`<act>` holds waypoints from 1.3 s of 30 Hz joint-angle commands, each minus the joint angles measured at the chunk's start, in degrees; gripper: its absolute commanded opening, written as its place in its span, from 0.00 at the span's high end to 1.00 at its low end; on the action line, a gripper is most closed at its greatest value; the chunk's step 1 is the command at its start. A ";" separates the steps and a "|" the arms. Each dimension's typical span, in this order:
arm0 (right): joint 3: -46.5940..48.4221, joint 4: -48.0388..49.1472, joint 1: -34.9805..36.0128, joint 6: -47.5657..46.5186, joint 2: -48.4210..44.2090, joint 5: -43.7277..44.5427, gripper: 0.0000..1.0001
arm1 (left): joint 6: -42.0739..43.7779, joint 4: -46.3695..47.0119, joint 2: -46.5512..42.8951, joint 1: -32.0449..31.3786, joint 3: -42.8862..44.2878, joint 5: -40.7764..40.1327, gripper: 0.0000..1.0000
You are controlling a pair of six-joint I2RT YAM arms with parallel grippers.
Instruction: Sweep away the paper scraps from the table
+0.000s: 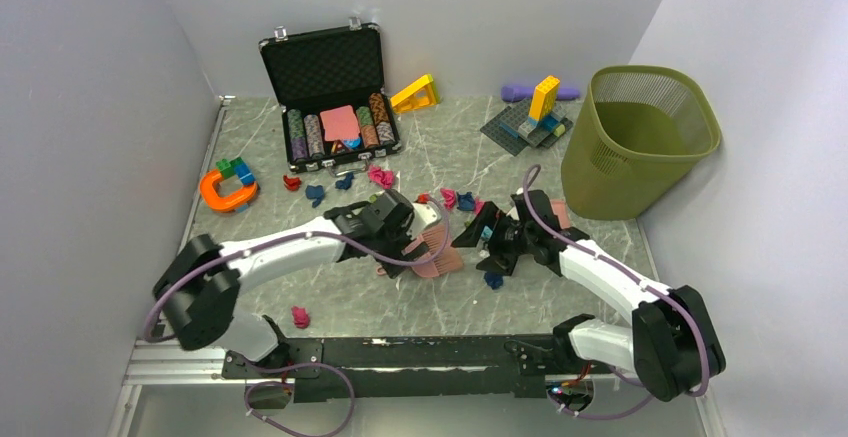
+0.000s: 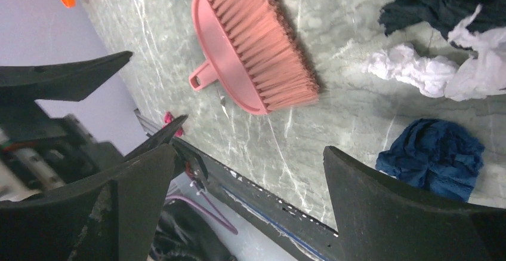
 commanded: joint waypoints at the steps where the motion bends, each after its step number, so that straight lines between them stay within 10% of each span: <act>1: 4.61 -3.84 0.18 -3.03 -2.88 4.43 0.00 | -1.30 7.25 -8.02 0.16 -2.82 -5.48 0.01; 27: 6.36 -8.85 -0.04 -5.12 -8.53 8.81 0.00 | 2.43 5.45 9.92 0.64 4.23 6.94 0.22; 39: 6.71 -8.97 -0.58 -5.63 -7.27 8.93 0.00 | 4.48 2.99 15.61 0.31 6.71 12.02 0.54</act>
